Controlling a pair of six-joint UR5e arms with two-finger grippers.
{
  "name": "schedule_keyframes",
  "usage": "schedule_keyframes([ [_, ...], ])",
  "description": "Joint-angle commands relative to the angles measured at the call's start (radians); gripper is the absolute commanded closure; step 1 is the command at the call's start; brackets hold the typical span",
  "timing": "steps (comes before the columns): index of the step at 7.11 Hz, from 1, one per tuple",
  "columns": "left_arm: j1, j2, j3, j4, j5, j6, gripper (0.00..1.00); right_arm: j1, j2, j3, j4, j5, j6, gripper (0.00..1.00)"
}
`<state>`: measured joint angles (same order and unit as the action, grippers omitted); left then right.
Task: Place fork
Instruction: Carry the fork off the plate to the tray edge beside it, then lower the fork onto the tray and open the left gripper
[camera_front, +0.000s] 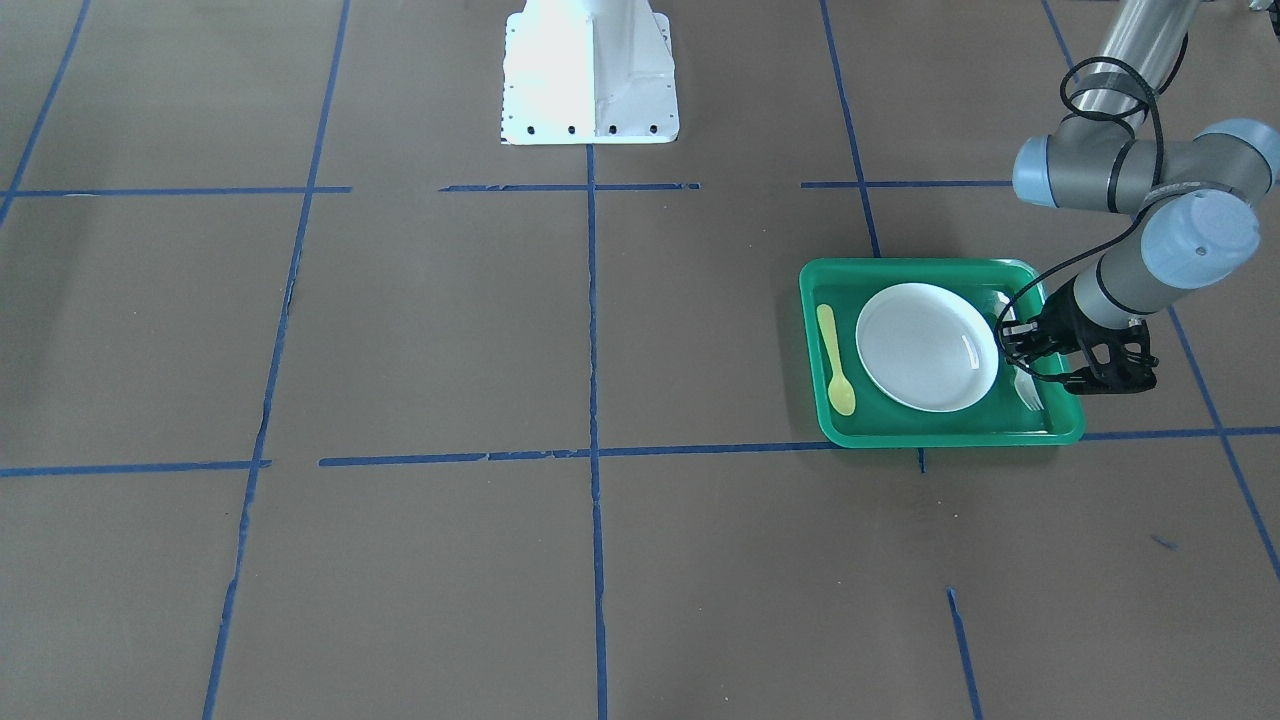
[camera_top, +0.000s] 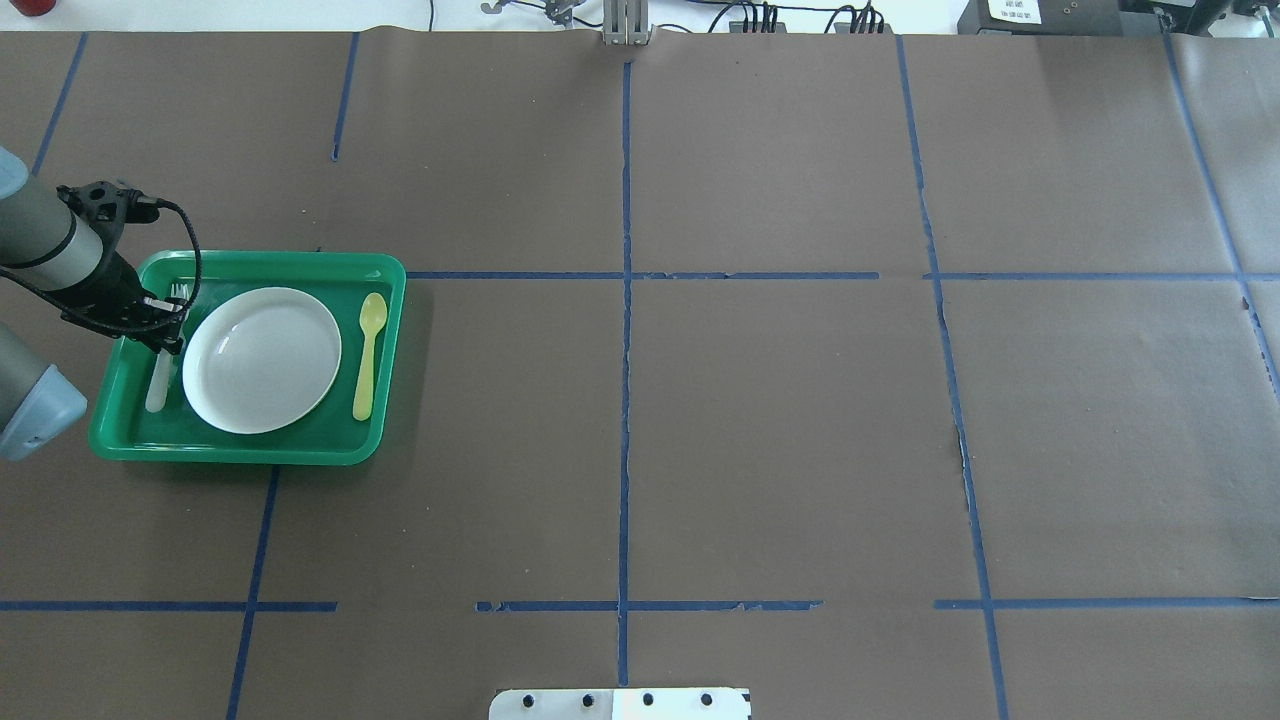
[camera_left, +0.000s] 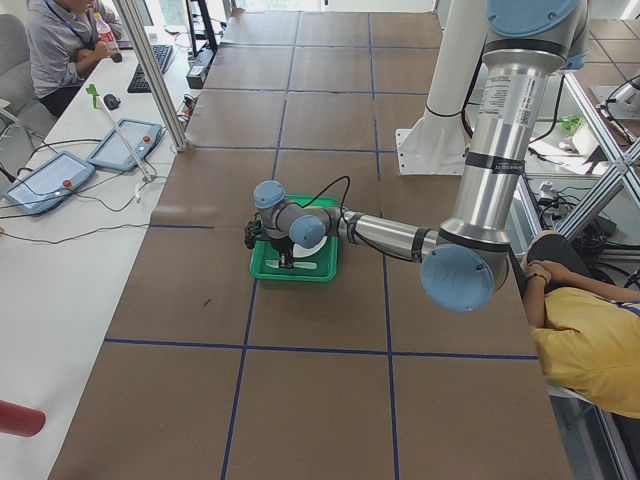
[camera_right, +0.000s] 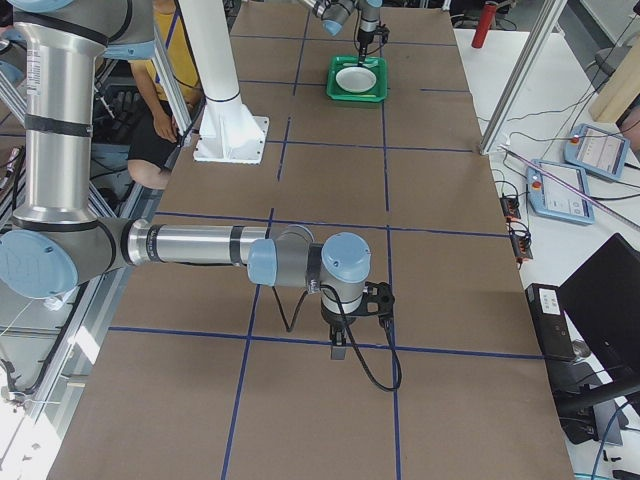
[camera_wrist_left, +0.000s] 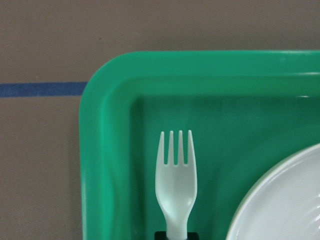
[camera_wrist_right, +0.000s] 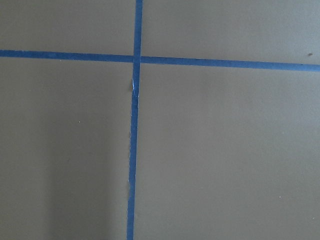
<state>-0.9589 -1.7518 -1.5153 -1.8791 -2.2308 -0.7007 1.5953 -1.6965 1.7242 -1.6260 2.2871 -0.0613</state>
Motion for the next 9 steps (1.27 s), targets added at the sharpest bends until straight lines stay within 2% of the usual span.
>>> schedule_keyframes([
  [1,0.000,0.008,-0.002,-0.002,-0.001,0.012,0.43,0.000,0.000,0.000,0.000,0.000,0.001,0.00],
  [2,-0.003,0.012,-0.009,-0.002,-0.003,0.012,0.37,0.000,0.000,0.000,0.000,0.000,0.001,0.00],
  [3,-0.042,0.009,-0.023,0.006,-0.003,0.035,0.47,0.000,0.000,0.000,0.000,0.000,0.001,0.00],
  [4,-0.114,0.011,-0.066,0.015,-0.003,0.067,0.47,0.000,0.000,0.000,0.000,0.000,0.000,0.00],
  [5,-0.186,0.011,-0.115,0.035,-0.003,0.069,0.39,0.000,0.000,0.000,0.000,0.000,0.001,0.00],
  [6,-0.236,0.015,-0.152,0.081,-0.003,0.142,0.13,0.000,0.000,0.000,0.000,0.000,0.000,0.00],
  [8,-0.378,0.069,-0.169,0.194,-0.004,0.483,0.05,0.000,0.000,0.000,0.000,0.000,0.000,0.00],
  [9,-0.484,0.090,-0.154,0.207,-0.006,0.627,0.04,0.000,0.000,0.000,0.000,0.000,0.001,0.00],
])
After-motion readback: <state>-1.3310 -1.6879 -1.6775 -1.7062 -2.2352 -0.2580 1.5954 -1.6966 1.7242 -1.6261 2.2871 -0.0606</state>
